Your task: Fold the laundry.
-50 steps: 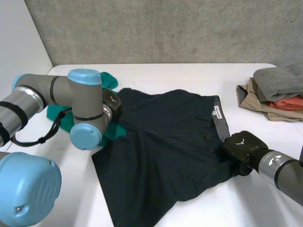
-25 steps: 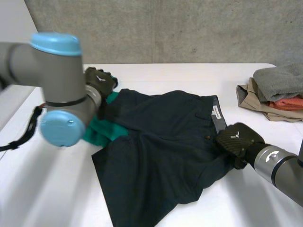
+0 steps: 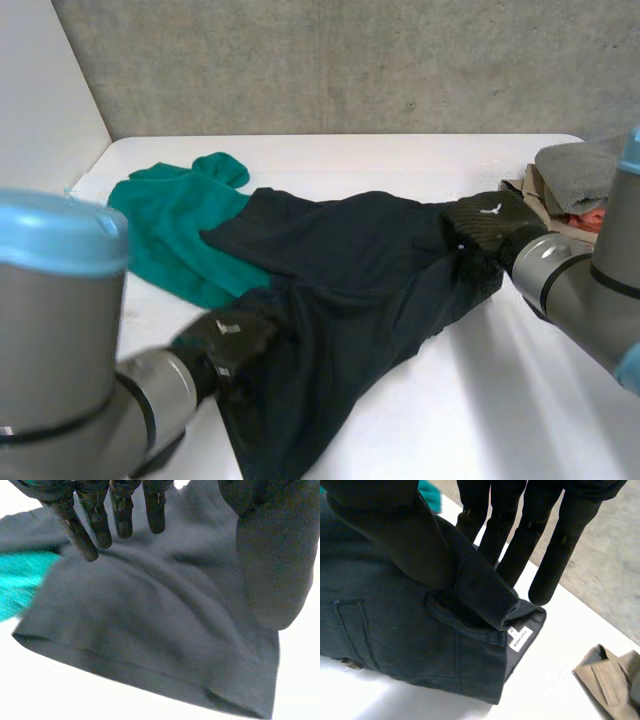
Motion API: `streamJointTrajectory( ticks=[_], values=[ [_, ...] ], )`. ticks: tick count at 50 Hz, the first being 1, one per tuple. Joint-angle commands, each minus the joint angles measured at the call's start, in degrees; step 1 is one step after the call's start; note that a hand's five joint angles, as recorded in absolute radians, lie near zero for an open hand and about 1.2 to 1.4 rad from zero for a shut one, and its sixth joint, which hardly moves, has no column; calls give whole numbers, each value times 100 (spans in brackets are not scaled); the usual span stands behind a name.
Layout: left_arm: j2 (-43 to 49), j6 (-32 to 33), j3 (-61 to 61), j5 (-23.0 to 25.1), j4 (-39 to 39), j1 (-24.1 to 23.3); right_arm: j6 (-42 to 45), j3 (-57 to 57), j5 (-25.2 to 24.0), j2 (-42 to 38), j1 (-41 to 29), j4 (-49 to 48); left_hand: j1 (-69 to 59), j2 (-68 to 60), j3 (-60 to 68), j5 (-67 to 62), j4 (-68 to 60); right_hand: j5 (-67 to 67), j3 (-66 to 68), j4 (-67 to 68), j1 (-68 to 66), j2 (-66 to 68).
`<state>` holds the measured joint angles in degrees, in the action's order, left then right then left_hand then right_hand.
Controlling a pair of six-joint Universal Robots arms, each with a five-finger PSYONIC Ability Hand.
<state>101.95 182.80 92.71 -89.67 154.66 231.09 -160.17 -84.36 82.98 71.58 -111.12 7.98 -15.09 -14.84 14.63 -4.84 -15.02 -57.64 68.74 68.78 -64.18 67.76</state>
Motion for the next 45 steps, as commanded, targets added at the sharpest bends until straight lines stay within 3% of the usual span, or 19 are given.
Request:
streamJointTrajectory(
  ticks=[1,7,10,14,18,21,25,29,33,37,40,45],
  values=[
    [465,-218,160,-199,143,-495,-831,200,350,-188,90,37,-336,-362,383,-361,-343,-1236,1126,1122,-1582,1224],
    [922,-236,-68,-331,240,-810,-1095,200,500,-197,90,2,-370,-395,416,-394,-377,-1236,1126,1122,-1582,1224],
    [1063,-236,-183,-419,275,-917,-1104,200,526,-197,90,11,-1090,-1115,1136,-1115,-1097,-1236,1126,1122,-1582,1224],
    [1292,-218,-429,-909,485,-996,-1104,174,535,-206,143,37,-6475,-6500,6521,-6499,-6481,-1236,1126,1122,-1582,1224],
    [1179,-87,-517,-1437,609,-979,-868,148,456,-119,248,177,-6491,-6516,6537,-6516,-6498,-1236,1126,1122,-1582,1224],
    [976,176,-482,-1457,600,-987,-359,-36,360,-22,362,510,-6491,-6516,6537,-6516,-6498,-1236,1126,1122,-1582,1224],
    [625,782,-201,-1150,495,-961,1335,-502,-219,321,670,1195,-6491,-6516,6537,-6516,-6498,-1236,1126,1122,-1582,1224],
    [422,1581,167,-588,171,-751,3845,-1239,-817,637,1178,2458,-6491,-6516,6537,-6516,-6498,-1236,1126,1122,-1582,1224],
    [413,1995,283,-175,-312,-592,5072,-1609,-994,804,1548,3287,-6491,-6516,6537,-6516,-6498,-1236,1126,1122,-1582,1224],
    [448,2181,99,81,-752,-574,5180,-1672,-1064,849,1602,3482,-6491,-6516,6537,-6516,-6498,-1236,1126,1122,-1582,1224],
    [580,2234,-165,20,-867,-522,5040,-1584,-1152,831,1584,3395,-6491,-6516,6537,-6516,-6498,-1236,1126,1122,-1582,1224],
    [1150,2523,-1287,-523,-395,-250,3778,-1032,-1232,498,1374,2414,-6491,-6516,6537,-6516,-6498,-1236,1126,1122,-1582,1224]
  ],
)
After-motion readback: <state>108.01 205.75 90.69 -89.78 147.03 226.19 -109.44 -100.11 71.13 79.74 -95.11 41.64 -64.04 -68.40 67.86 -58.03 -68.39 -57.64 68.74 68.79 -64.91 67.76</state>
